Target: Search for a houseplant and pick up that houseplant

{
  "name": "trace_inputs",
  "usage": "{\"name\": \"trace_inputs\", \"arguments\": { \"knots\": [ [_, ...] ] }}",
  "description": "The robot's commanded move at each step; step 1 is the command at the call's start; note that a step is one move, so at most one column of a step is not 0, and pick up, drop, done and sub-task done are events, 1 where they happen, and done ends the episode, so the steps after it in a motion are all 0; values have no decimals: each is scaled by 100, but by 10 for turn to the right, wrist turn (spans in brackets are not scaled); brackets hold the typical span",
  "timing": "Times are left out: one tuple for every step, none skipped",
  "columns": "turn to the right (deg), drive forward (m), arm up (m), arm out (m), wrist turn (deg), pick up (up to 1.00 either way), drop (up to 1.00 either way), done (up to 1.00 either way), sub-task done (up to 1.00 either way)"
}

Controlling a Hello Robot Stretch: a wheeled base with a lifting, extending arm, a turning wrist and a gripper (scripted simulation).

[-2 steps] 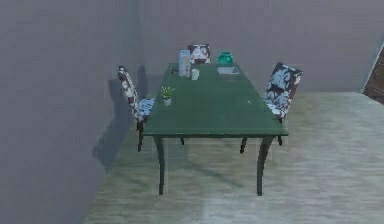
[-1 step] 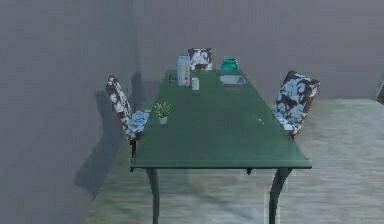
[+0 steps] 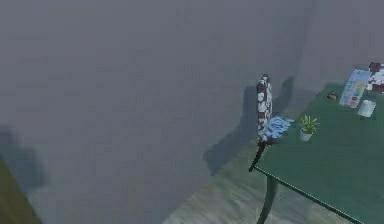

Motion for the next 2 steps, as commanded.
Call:
{"name": "trace_inputs", "arguments": {
  "knots": [
    [0, 60, 0, 0, 0, 0, 0, 0, 0],
    [-300, 0, 0, 0, 0, 0, 0, 0, 0]
  ]
}}
